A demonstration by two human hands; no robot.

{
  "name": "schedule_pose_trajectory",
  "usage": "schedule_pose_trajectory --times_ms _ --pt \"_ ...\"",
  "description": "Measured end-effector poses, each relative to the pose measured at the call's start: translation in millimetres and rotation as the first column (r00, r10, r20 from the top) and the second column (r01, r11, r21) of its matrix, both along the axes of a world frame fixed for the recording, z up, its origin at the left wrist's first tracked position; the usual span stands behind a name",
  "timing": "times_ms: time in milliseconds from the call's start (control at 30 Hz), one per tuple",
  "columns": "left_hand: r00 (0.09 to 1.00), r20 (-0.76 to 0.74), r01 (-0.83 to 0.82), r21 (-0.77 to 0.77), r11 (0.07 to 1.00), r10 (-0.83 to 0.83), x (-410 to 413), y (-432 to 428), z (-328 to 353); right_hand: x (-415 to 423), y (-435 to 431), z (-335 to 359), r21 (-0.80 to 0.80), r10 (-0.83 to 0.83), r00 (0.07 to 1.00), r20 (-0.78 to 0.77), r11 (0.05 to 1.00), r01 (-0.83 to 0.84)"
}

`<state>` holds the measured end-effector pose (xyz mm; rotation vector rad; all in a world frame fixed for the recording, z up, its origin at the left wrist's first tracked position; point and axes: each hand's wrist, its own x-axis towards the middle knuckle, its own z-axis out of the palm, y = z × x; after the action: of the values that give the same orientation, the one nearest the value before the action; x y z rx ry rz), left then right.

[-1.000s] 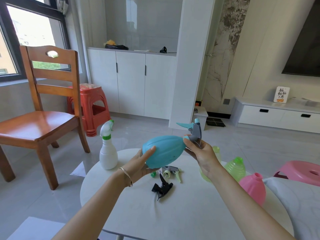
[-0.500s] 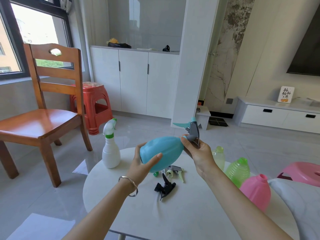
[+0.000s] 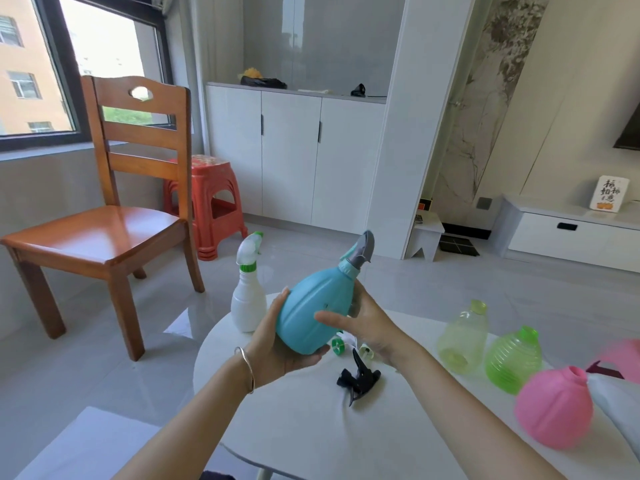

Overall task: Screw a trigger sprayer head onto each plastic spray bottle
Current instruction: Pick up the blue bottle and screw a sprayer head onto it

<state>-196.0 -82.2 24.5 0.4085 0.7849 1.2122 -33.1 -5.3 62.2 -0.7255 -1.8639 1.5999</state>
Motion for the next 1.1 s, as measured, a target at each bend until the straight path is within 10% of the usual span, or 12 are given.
schedule_pose_trajectory --times_ms 233,533,1100 --pt "0.882 -0.445 -0.156 0.032 0.987 0.154 -48.6 -0.1 -19.2 -44.9 4.4 -24.4 0.044 -0.071 0.997 0.03 0.997 0.07" --pt "0.267 -0.831 -0.397 0.367 0.841 0.489 -137.8 25.3 -66.3 -94.4 46.2 -56.1 0.181 -0.187 0.956 0.227 0.972 0.147" --pt "0.152 -0.88 -0.163 0.427 0.889 0.45 -143.7 71.4 -98.5 -120.5 75.2 -105.9 0.196 -0.166 0.914 0.371 0.976 0.098"
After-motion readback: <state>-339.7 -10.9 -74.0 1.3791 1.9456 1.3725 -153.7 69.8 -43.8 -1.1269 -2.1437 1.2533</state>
